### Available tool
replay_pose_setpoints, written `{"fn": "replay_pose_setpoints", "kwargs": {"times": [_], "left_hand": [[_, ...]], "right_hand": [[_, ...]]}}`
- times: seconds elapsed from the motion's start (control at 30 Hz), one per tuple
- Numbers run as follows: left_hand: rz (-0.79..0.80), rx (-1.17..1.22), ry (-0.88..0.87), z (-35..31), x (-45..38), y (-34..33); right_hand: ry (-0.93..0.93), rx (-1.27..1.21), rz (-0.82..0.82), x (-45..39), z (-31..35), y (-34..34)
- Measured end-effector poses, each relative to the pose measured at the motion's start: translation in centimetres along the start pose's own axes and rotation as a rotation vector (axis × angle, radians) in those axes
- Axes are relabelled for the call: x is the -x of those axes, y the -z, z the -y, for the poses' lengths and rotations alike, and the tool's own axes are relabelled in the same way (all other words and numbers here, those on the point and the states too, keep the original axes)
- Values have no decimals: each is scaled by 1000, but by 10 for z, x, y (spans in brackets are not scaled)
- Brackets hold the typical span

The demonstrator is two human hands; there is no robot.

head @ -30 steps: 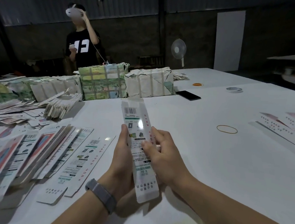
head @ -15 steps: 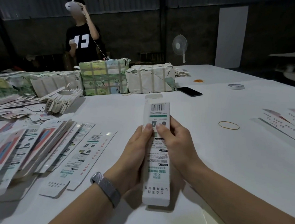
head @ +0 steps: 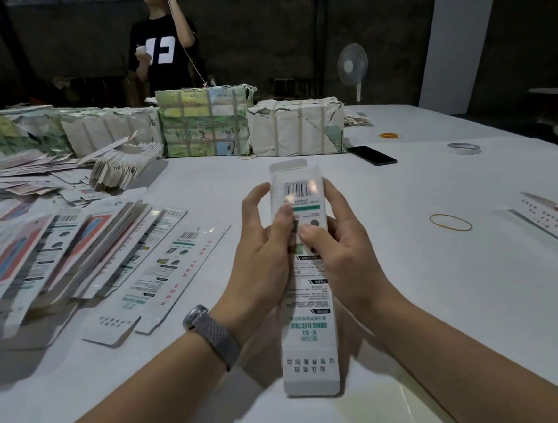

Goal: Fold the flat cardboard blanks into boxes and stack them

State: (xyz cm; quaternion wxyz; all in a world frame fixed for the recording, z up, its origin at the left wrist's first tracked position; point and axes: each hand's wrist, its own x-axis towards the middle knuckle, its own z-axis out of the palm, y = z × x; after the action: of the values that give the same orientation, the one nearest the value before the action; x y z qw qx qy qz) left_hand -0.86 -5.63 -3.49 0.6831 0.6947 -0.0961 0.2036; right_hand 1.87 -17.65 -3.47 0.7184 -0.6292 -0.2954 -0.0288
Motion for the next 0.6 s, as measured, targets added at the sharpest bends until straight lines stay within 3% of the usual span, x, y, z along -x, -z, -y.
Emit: {"fn": "replay_pose_setpoints", "kwargs": {"times": [0.6], "left_hand": [[132,79,51,-7,2,1]], "right_hand": [[-77,-91,-73,7,1,10]]}}
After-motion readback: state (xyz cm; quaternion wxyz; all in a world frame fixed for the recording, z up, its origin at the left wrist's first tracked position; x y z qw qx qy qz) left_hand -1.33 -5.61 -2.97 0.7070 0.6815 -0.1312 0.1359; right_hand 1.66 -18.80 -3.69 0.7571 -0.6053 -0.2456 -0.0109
